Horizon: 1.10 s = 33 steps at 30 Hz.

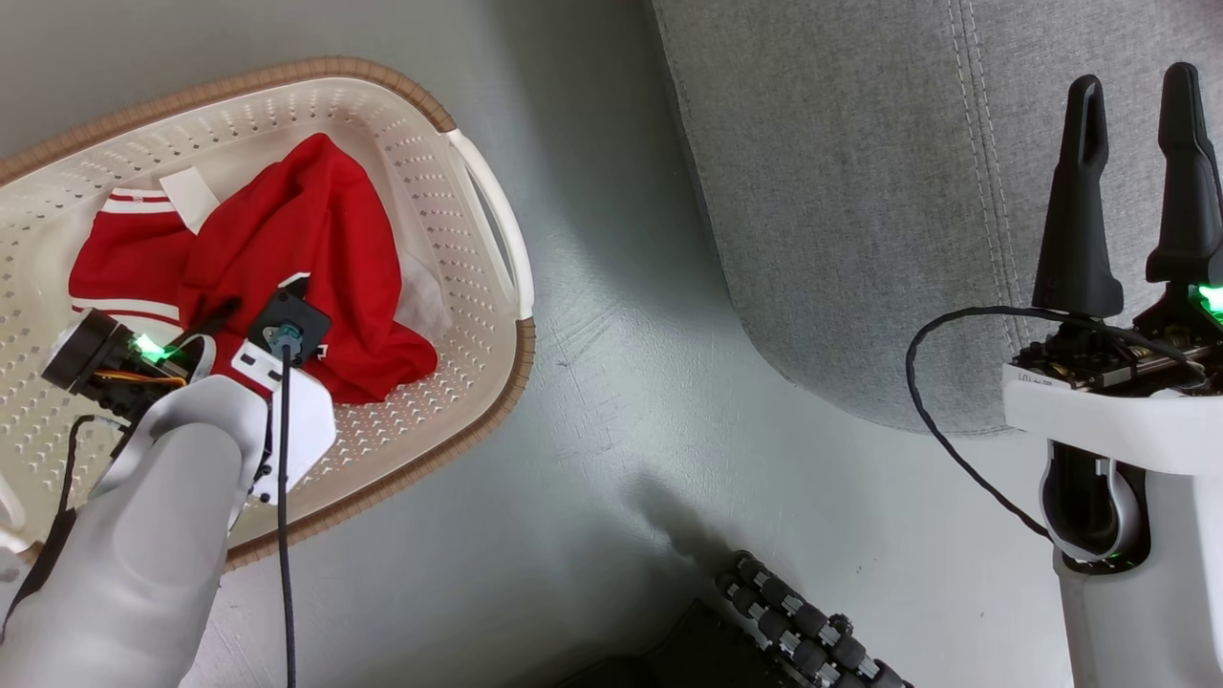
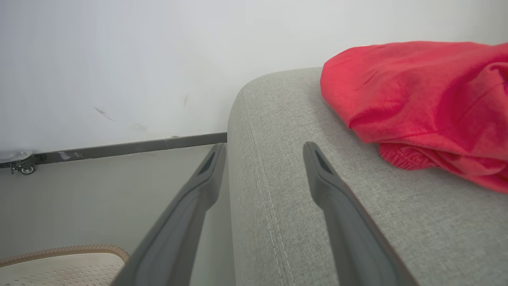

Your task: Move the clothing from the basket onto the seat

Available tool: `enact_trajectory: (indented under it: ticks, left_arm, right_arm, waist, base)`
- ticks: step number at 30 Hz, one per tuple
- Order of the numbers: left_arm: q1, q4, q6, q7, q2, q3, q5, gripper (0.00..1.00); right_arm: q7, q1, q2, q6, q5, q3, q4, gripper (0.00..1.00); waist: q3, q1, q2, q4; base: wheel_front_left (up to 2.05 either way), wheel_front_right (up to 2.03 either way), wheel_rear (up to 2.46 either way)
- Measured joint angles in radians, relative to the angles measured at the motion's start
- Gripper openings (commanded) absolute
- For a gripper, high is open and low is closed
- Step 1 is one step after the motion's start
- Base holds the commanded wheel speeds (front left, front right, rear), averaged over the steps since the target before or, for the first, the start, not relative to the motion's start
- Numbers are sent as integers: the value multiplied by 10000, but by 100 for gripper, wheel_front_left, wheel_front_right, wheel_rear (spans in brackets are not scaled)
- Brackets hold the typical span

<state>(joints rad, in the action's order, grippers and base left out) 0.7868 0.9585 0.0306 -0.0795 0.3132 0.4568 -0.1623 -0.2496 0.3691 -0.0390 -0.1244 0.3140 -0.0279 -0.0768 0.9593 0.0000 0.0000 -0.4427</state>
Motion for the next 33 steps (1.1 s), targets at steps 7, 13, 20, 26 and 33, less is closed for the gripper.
enact_trajectory:
  ticks: [7, 13, 20, 26, 33]
  left_arm:
    - [198, 182, 0, -82, -21, 148, -67, 48]
    - [237, 347, -17, -58, 29, 136, -75, 0]
    - [237, 295, -368, 387, -23, -153, 123, 0]
    - [237, 6, -535, 905, -63, -261, 219, 0]
    - [229, -230, -663, 1367, -123, -336, 355, 0]
  right_arm:
    - [-2, -1, 2, 0, -2, -132, 10, 100]
    - [-2, -4, 2, 0, -2, -215, 10, 100]
    - [-2, 14, 4, 0, 44, -228, 15, 100]
    - [-2, 199, 4, 0, 192, -255, 50, 100]
    - [-2, 267, 4, 0, 219, -261, 127, 100]
  waist:
    - [16, 0, 0, -21]
    - [37, 1, 0, -30]
    - [26, 0, 0, -35]
    - [-43, 0, 0, 21]
    - [-215, 0, 0, 123]
  base:
    - [0, 0, 0]
    - [0, 0, 0]
    - [0, 0, 0]
    - [0, 0, 0]
    - [0, 0, 0]
